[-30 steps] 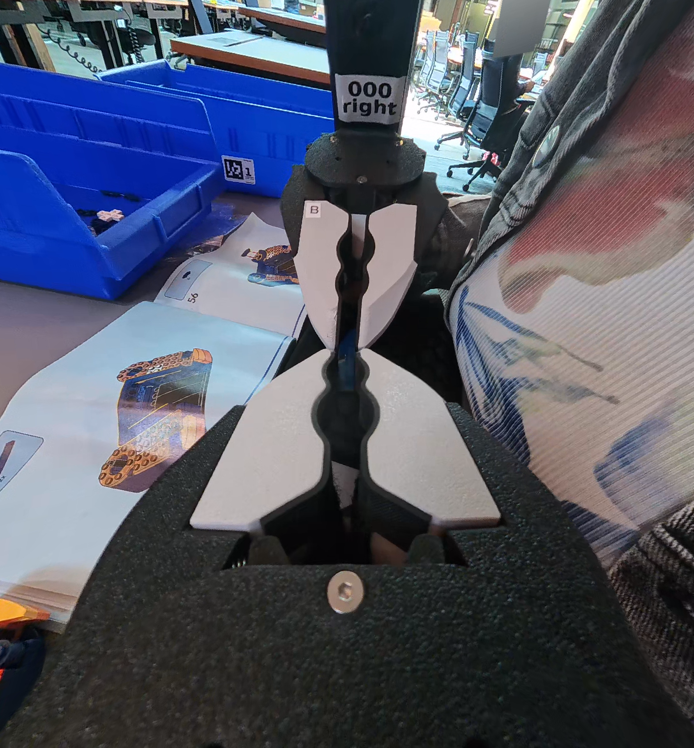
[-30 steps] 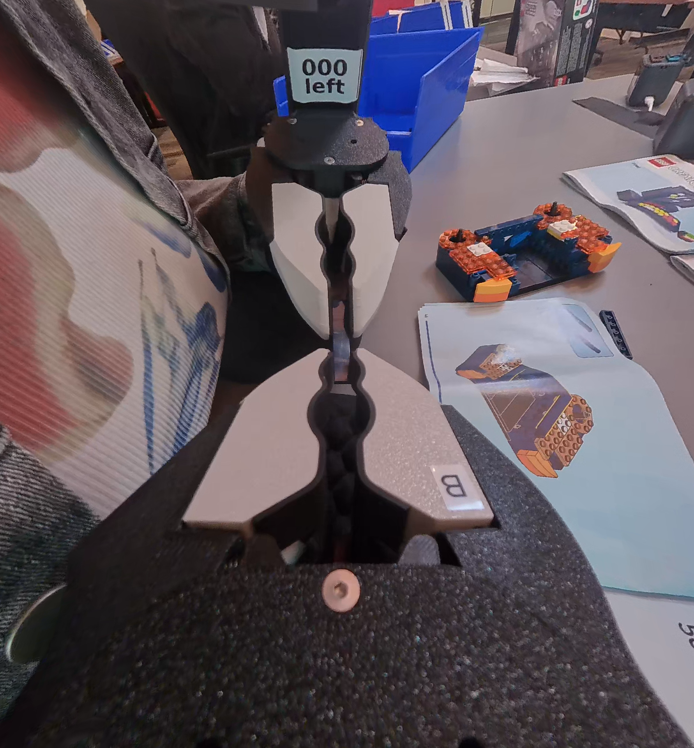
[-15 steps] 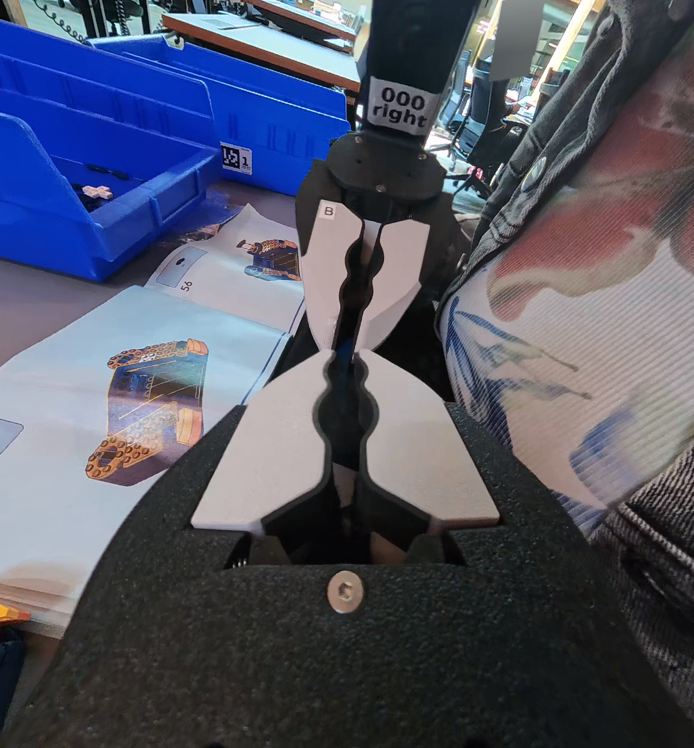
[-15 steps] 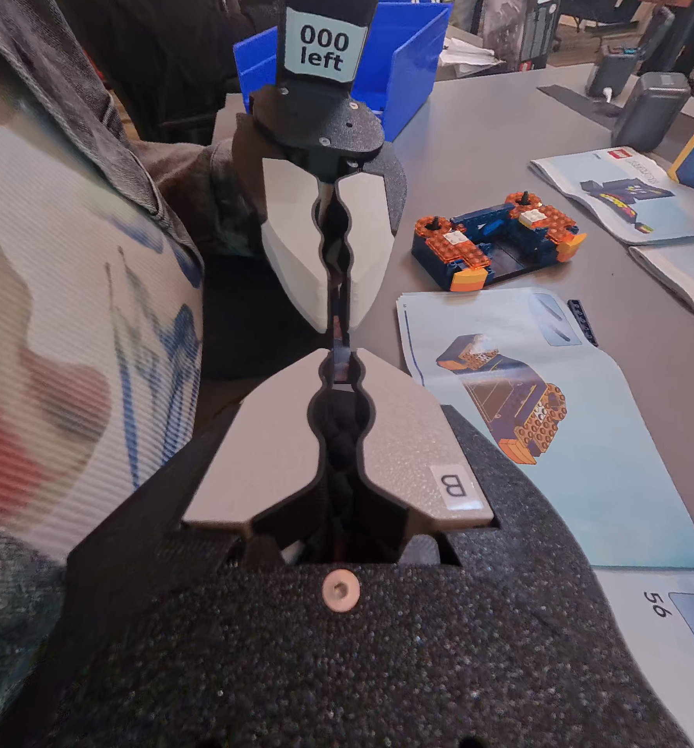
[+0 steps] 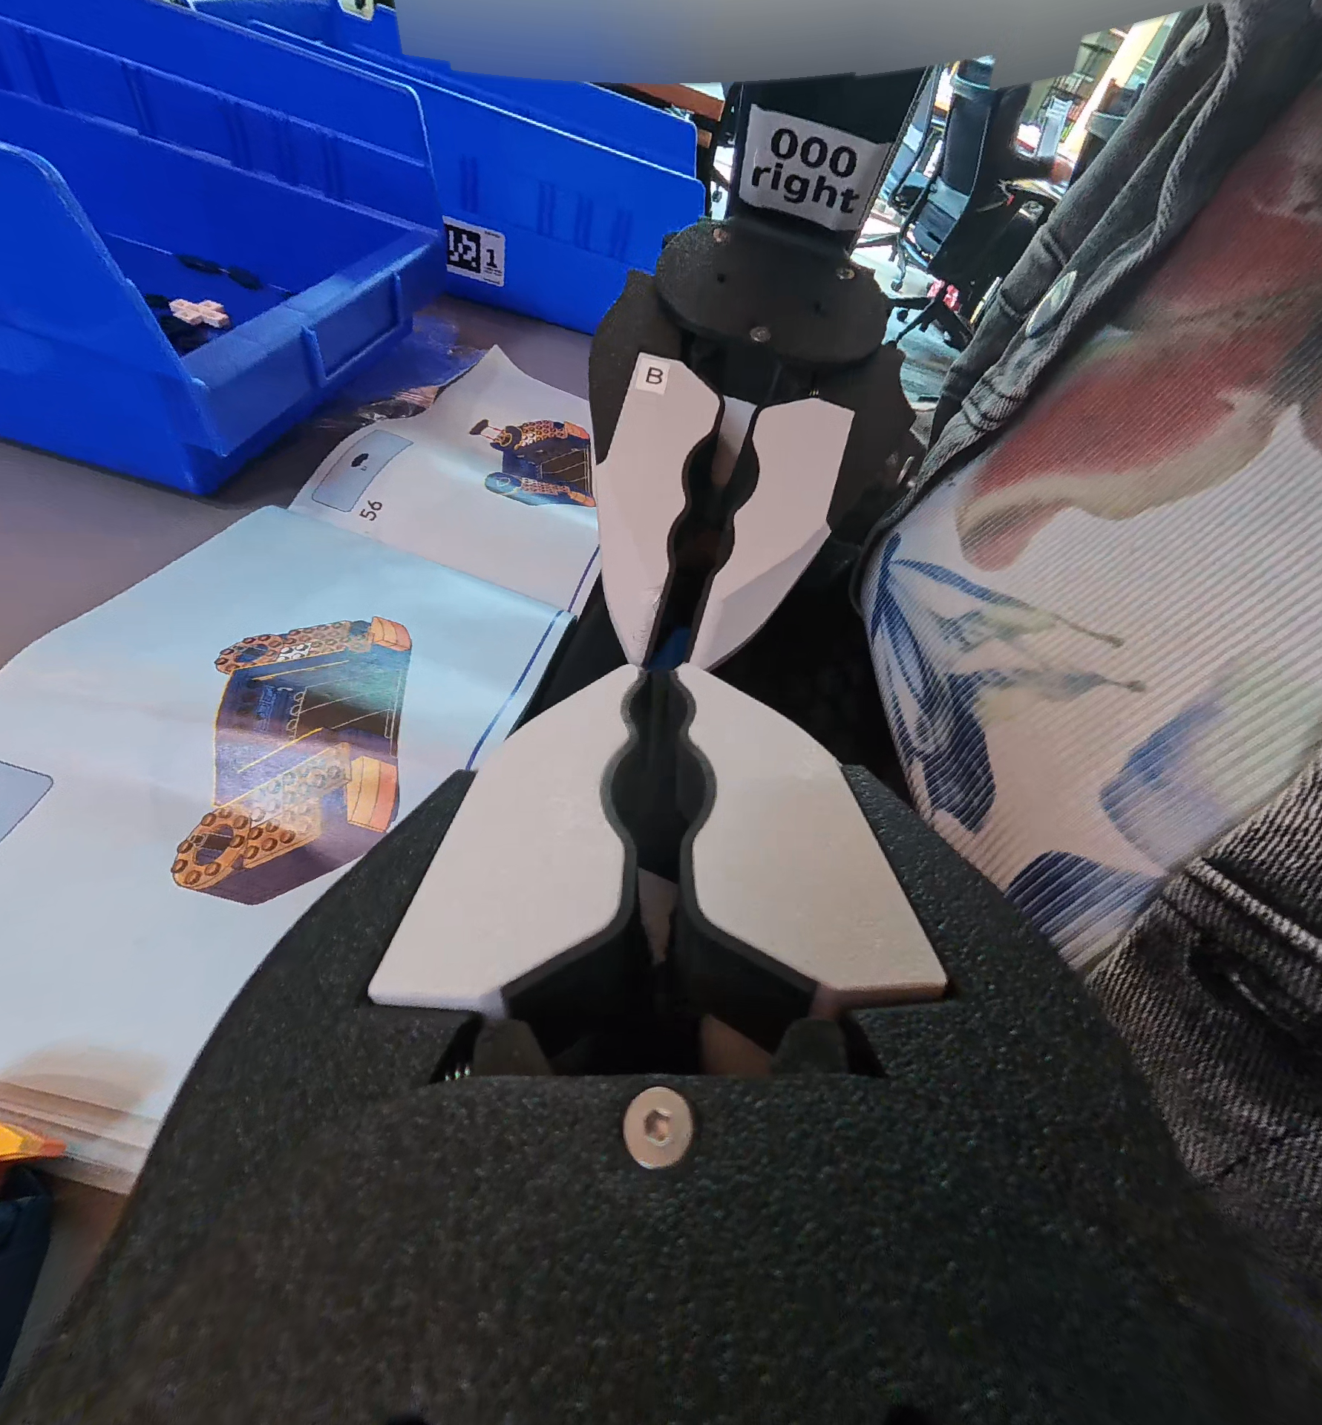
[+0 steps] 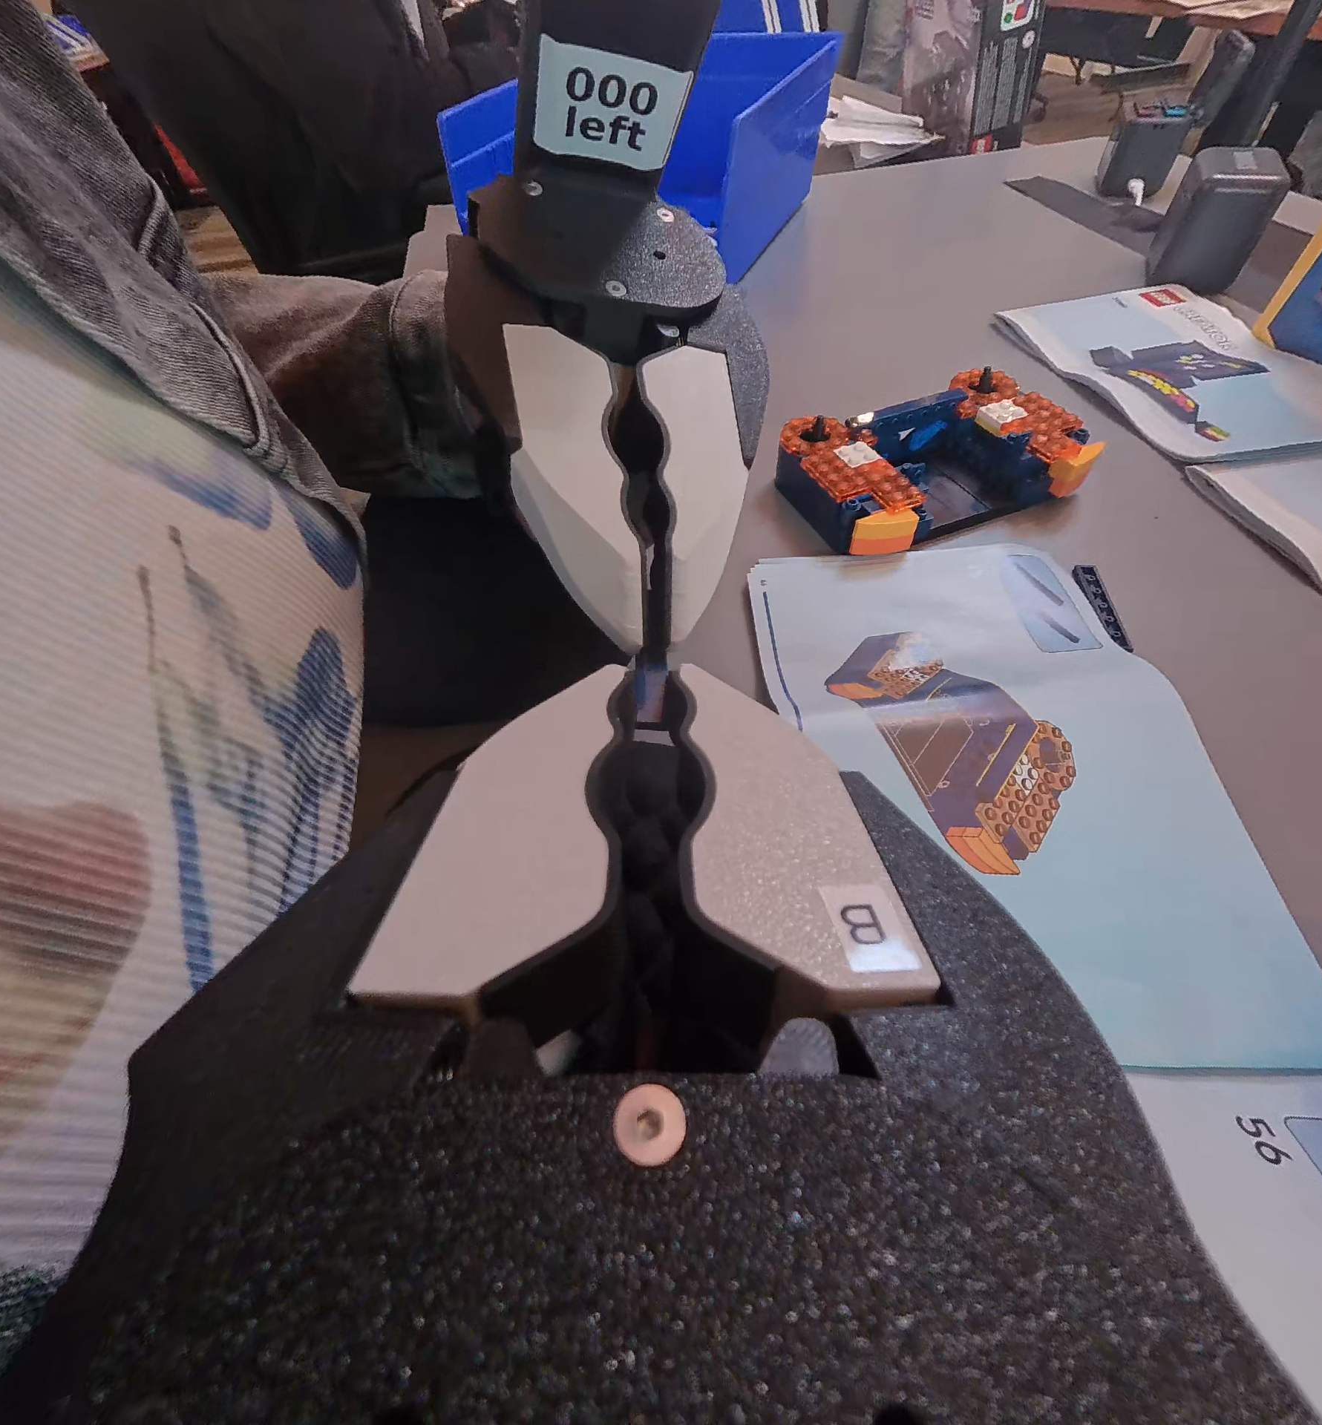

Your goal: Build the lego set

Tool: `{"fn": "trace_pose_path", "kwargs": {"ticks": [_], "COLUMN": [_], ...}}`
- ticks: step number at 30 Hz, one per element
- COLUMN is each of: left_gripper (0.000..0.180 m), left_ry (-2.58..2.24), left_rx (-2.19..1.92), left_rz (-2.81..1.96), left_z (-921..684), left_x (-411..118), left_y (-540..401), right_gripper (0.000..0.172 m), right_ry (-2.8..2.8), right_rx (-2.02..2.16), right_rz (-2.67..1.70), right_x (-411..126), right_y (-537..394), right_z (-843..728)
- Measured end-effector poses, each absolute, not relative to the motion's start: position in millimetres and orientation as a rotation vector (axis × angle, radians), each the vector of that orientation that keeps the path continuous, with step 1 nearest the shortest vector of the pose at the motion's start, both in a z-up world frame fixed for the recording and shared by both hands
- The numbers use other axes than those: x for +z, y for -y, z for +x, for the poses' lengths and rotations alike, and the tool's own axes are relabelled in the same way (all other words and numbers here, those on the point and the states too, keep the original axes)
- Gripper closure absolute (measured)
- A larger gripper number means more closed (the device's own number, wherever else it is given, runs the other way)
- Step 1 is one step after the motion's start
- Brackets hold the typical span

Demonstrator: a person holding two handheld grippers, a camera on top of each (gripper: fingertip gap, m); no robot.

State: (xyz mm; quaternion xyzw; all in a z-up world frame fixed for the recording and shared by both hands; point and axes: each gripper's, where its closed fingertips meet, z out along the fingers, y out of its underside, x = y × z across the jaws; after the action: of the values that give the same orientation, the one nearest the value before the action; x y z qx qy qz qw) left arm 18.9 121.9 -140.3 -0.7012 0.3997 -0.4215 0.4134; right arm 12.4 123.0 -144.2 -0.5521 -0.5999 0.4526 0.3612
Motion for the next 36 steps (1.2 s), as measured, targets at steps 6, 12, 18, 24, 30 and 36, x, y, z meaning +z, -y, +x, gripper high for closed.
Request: {"fn": "trace_pose_path", "kwargs": {"ticks": [6, 12, 18, 24, 30, 36], "left_gripper": [0.172, 0.157, 0.171, 0.172, 0.172, 0.173], "left_ry": [-0.990, -1.017, -1.062, -1.069, -1.069, -1.066], "left_rx": [-1.050, -1.030, -1.005, -1.007, -1.002, -1.003], "left_rz": [-1.772, -1.795, -1.793, -1.794, -1.794, -1.800], "left_z": [18.1, 20.1, 22.4, 22.8, 22.8, 22.8], "left_x": [-140.9, -145.6, -148.7, -149.3, -149.6, -150.2], "left_y": [-123.9, -123.0, -119.5, -118.7, -118.7, -119.2], "right_gripper": [0.165, 0.164, 0.164, 0.164, 0.164, 0.164], "right_ry": [1.542, 1.525, 1.534, 1.537, 1.536, 1.533], "right_rx": [1.179, 1.196, 1.203, 1.201, 1.197, 1.202], "right_rz": [-1.421, -1.423, -1.409, -1.410, -1.412, -1.419], "right_x": [-143.8, -142.2, -141.4, -141.9, -142.4, -143.0], "right_y": [-123.0, -124.2, -122.3, -122.1, -122.4, -123.1], "right_z": [12.6, 12.9, 13.2, 13.2, 13.1, 13.1]}}
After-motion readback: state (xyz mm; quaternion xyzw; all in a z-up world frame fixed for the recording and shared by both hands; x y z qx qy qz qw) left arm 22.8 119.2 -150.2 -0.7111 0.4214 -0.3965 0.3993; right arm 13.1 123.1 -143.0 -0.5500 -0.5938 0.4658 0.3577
